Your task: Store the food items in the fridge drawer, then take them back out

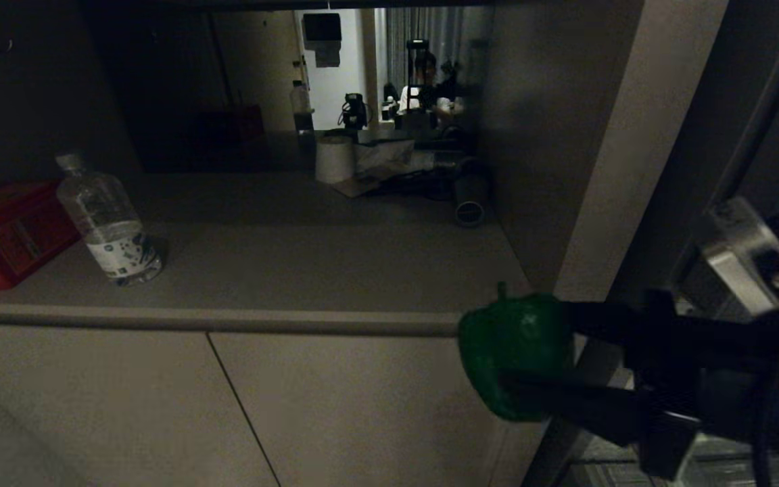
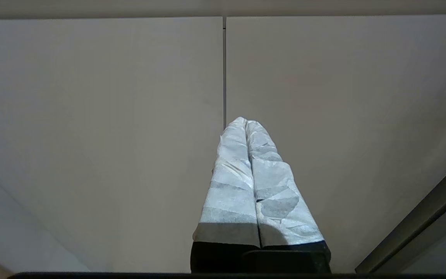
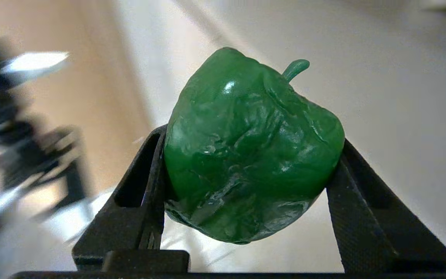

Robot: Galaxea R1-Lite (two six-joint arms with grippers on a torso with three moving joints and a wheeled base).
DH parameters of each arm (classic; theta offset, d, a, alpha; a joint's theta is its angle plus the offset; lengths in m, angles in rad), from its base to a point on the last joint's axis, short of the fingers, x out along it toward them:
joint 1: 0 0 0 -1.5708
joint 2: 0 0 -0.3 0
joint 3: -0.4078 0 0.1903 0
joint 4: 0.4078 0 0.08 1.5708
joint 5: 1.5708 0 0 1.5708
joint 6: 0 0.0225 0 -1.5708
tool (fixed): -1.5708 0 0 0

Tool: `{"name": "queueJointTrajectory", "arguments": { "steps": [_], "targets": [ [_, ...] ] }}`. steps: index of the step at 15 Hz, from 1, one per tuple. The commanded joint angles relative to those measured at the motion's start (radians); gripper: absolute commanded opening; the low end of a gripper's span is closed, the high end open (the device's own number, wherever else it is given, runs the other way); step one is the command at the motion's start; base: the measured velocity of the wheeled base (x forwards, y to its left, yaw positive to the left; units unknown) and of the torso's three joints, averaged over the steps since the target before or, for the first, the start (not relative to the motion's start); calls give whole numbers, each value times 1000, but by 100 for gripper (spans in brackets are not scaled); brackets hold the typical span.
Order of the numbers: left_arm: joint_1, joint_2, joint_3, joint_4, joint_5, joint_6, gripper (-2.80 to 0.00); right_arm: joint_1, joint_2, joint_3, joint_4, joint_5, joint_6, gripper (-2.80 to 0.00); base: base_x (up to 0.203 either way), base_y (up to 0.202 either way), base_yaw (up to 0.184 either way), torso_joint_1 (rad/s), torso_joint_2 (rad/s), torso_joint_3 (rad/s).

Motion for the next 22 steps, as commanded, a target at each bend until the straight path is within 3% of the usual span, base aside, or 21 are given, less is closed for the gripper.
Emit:
{"name": "queueJointTrajectory", "arguments": {
  "steps": [1,5,11,15,18,22],
  "targets": [
    [-1,1,0,0,0,0,-280,54,206,-77,-85,-145,1,-280,0,0,0,0,0,0],
    [0,1,0,0,0,0,-280,128,429,-331,-172,-421,8,-280,0,0,0,0,0,0],
    [0,1,0,0,0,0,-280,138,683,-636,-181,-644,12,-280,0,0,0,0,0,0],
    [0,1,0,0,0,0,-280,114,852,-829,-177,-891,-20,-280,0,0,0,0,0,0],
    [0,1,0,0,0,0,-280,48,925,-894,-176,-963,-34,-280,0,0,0,0,0,0],
    [-1,1,0,0,0,0,-280,-11,928,-888,-175,-969,-34,-280,0,0,0,0,0,0]
  ]
}}
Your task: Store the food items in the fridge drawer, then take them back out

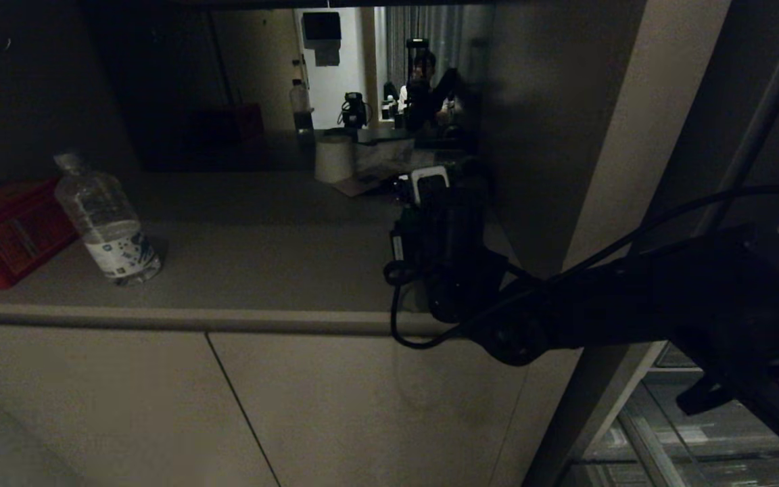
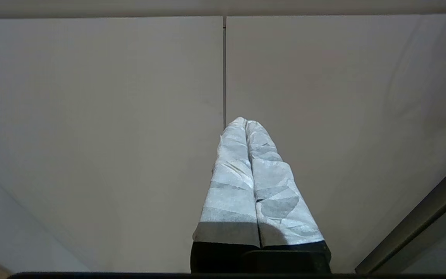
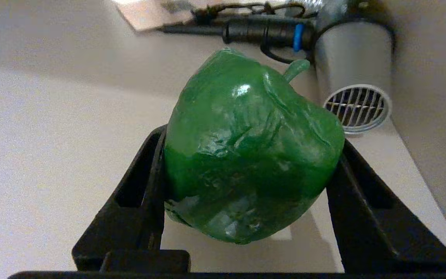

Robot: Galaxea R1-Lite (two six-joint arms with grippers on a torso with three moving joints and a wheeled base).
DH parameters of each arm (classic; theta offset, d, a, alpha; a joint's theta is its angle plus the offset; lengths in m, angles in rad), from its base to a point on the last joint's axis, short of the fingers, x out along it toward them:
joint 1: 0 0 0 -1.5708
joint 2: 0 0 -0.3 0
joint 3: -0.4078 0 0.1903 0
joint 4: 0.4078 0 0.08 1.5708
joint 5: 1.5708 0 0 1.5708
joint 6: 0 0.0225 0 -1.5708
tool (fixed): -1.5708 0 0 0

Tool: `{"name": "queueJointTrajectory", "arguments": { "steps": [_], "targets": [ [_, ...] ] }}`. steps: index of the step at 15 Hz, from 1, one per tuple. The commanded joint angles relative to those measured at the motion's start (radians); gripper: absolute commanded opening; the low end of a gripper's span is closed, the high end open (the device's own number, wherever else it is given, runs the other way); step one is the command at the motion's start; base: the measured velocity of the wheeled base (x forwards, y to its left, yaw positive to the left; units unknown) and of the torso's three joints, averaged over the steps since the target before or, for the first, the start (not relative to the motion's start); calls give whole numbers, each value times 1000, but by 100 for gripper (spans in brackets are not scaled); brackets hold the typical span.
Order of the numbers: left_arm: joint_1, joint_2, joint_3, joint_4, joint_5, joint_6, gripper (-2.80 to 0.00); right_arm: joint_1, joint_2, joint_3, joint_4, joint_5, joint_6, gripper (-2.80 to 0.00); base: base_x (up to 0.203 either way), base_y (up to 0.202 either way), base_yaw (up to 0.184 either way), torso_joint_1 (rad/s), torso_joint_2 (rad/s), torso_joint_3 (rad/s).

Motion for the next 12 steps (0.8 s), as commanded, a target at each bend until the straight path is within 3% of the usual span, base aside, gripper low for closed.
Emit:
{"name": "queueJointTrajectory", "arguments": {
  "steps": [1,6,7,12],
  "targets": [
    [0,1,0,0,0,0,-280,-23,7,8,-5,-3,-2,-280,0,0,0,0,0,0],
    [0,1,0,0,0,0,-280,-24,7,17,12,-4,-2,-280,0,0,0,0,0,0],
    [0,1,0,0,0,0,-280,-24,5,22,12,-4,-2,0,0,0,0,0,0,0],
    [0,1,0,0,0,0,-280,-23,-27,39,12,-4,0,0,0,0,0,0,0,0]
  ]
}}
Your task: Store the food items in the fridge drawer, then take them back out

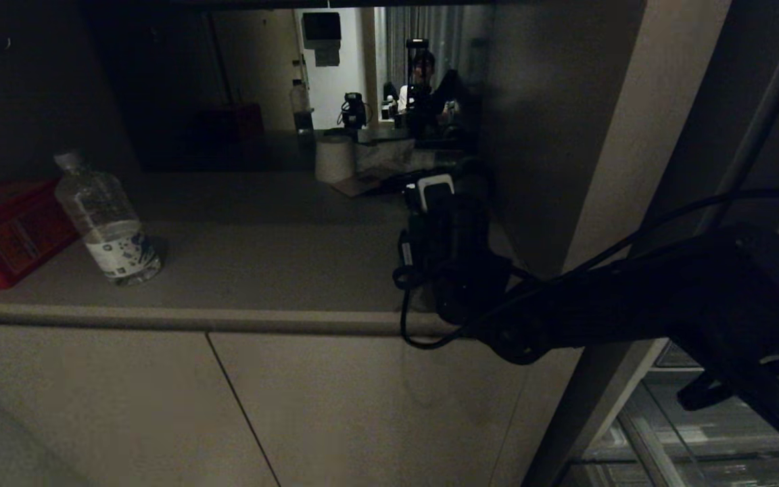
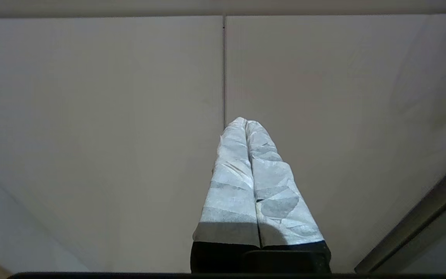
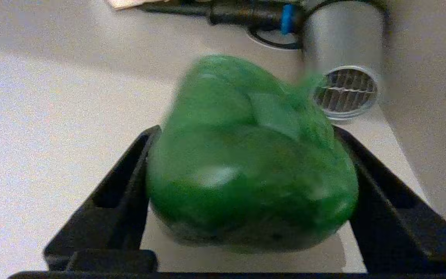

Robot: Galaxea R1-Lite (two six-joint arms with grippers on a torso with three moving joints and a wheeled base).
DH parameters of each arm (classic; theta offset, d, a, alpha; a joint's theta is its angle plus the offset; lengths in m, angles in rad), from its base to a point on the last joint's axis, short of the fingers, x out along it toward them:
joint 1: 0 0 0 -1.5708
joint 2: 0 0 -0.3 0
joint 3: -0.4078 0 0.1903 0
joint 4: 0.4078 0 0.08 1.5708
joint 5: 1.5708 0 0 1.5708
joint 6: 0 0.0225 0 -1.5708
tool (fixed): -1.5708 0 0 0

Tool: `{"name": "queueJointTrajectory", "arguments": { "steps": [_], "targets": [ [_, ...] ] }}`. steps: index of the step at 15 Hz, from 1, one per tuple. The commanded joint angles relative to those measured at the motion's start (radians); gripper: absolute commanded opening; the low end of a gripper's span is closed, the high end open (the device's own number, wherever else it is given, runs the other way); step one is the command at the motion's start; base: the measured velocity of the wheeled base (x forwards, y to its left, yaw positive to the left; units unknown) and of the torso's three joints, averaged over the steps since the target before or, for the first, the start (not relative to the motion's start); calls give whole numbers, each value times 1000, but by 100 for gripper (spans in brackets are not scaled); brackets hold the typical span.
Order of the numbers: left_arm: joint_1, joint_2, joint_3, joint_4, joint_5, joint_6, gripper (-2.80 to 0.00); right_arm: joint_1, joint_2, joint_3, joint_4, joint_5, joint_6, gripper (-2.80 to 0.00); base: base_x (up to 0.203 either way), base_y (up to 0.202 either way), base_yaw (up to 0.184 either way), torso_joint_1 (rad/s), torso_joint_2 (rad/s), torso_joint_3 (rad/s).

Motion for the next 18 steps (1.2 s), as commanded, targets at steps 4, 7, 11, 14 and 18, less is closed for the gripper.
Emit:
{"name": "queueJointTrajectory", "arguments": {
  "steps": [4,7,11,14,18],
  "targets": [
    [0,1,0,0,0,0,-280,7,-77,52,-7,-4,-1,0,0,0,0,0,0,0],
    [1,1,0,0,0,0,-280,14,-139,80,-3,-4,-2,0,0,0,0,0,0,0],
    [1,1,0,0,0,0,-280,35,-225,139,10,-3,-1,0,0,0,0,0,0,0],
    [1,1,0,0,0,0,-280,70,-291,203,11,-1,-1,0,0,0,0,0,0,0],
    [1,1,0,0,0,0,-280,86,-315,250,9,-1,-1,0,0,0,0,0,0,0]
  ]
}}
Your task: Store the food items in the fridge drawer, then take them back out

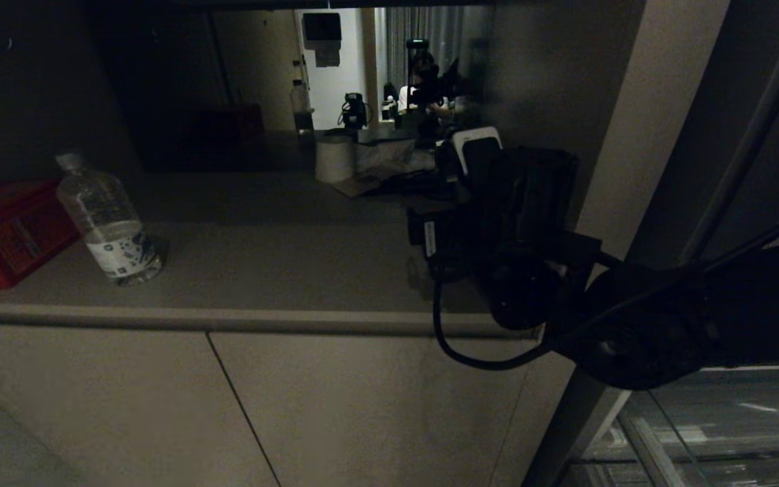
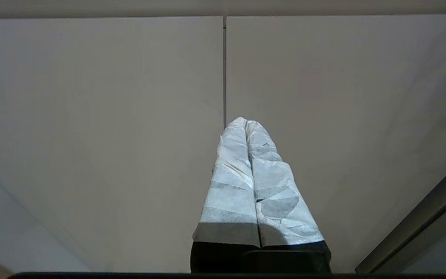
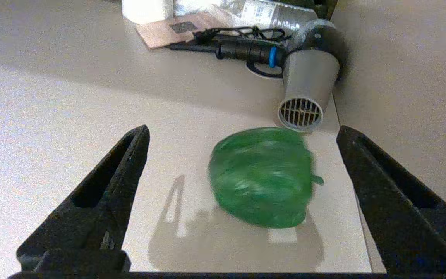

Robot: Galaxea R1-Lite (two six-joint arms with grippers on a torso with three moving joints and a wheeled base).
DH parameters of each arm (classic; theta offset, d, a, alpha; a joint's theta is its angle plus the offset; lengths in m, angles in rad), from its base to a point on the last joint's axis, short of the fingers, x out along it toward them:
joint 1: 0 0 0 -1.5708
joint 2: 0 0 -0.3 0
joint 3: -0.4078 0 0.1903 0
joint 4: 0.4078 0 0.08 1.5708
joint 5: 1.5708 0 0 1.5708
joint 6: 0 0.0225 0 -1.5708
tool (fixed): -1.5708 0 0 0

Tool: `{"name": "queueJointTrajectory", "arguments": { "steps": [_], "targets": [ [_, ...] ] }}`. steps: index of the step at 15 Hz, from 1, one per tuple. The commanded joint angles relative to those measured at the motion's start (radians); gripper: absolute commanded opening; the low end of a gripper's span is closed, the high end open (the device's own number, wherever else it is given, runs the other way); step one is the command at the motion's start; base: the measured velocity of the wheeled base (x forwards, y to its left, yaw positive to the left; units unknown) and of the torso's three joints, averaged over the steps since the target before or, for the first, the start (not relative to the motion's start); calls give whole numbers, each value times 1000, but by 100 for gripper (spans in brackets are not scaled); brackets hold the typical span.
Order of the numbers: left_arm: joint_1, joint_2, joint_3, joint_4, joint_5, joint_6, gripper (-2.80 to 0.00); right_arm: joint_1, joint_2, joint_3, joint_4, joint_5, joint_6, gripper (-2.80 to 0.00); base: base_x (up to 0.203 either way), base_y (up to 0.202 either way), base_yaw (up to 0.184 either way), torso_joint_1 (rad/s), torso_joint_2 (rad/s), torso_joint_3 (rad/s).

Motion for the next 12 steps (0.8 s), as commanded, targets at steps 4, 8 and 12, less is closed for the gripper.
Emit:
{"name": "queueJointTrajectory", "arguments": {
  "steps": [4,8,12],
  "targets": [
    [1,1,0,0,0,0,-280,55,-76,74,1,-1,-1,-280,0,0,0,0,0,0],
    [1,1,0,0,0,0,-280,125,-230,255,0,9,4,-280,0,0,0,0,0,0],
    [1,1,0,0,0,0,-280,161,-529,590,2,53,4,-280,0,0,0,0,0,0]
  ]
}}
